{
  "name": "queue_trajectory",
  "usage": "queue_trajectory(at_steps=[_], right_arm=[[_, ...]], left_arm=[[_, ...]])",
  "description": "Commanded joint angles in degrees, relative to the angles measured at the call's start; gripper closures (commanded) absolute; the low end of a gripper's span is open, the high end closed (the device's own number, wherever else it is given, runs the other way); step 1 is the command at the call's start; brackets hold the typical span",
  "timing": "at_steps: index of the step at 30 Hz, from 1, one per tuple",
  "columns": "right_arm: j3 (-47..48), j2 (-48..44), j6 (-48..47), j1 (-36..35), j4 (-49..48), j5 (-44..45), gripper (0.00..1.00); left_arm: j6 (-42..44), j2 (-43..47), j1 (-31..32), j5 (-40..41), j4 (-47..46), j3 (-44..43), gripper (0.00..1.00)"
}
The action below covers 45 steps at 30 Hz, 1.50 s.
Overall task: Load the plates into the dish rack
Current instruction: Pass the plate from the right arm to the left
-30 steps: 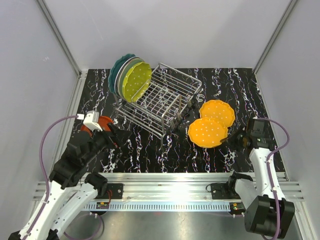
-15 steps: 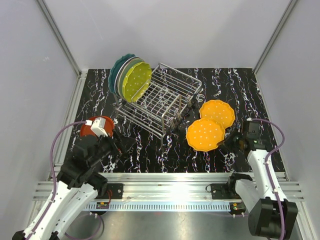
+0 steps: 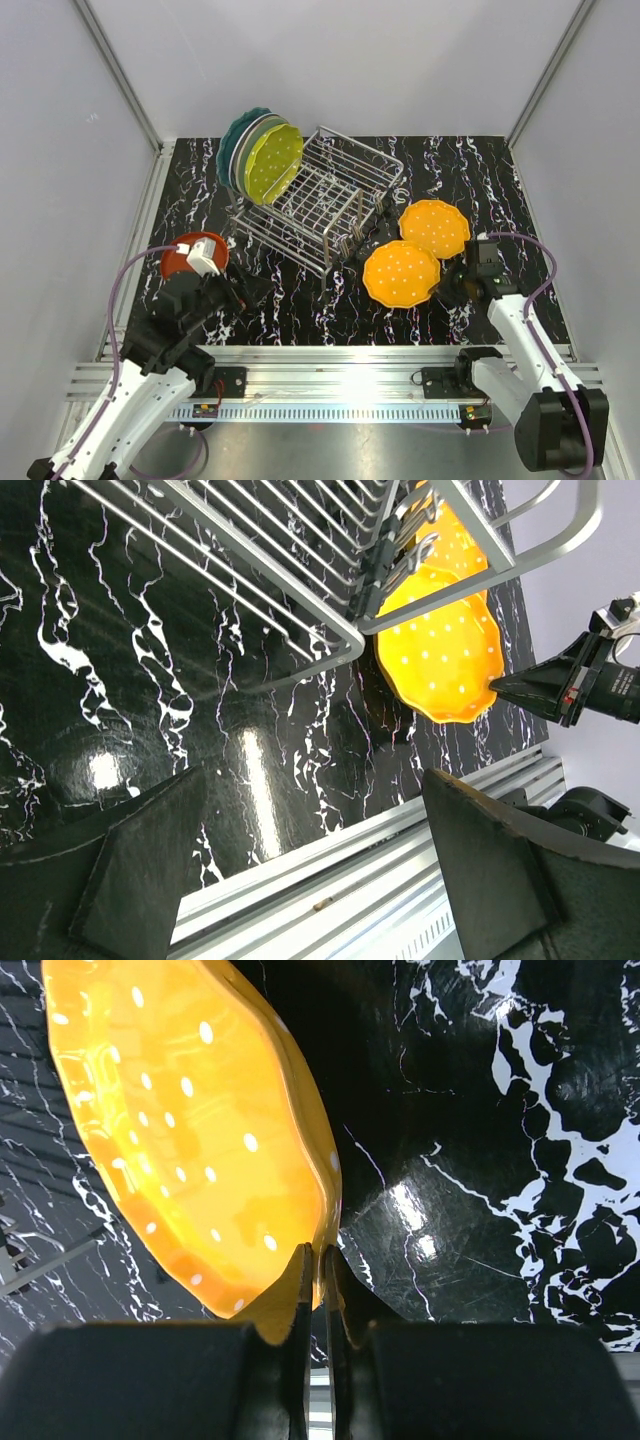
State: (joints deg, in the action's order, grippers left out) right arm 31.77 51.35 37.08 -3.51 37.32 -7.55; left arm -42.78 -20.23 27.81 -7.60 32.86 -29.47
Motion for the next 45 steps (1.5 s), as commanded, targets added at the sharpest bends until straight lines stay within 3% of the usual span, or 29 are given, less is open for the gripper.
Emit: queue_trajectory(at_steps=[1, 13, 19, 25, 35, 45], right_arm=[[0.14, 0.41, 1.85, -1.5, -3.83, 0.7, 1.0], [-2.06, 4.01, 5.63, -8.09, -6.82, 0.61, 1.0], [-1.54, 7.09, 6.43, -13.0, -7.7, 0.96, 1.0], [-1.53, 9.9, 6.95, -16.79, -8.41, -0.53, 1.0], [-2.15, 6.22, 8.44, -19.87, -5.77, -2.29, 1.0], [-3.47, 8.93, 8.71, -24.88, -6.56, -3.08, 1.0]], left_arm=[[-1.34, 0.01, 0.31, -2.07, -3.5, 1.43, 0.09], [-1.34, -4.46, 0.75, -5.76, -10.09, 5.74, 0.1], [-1.51, -8.68, 3.56, -3.92, -13.79, 7.85, 0.11], [-2.21, -12.73, 8.65, 0.29, -16.42, 8.03, 0.11], [-4.67, -22.56, 22.09, 11.11, -19.85, 5.75, 0.11], [-6.34, -32.41, 29.31, 16.82, -23.19, 1.27, 0.12]])
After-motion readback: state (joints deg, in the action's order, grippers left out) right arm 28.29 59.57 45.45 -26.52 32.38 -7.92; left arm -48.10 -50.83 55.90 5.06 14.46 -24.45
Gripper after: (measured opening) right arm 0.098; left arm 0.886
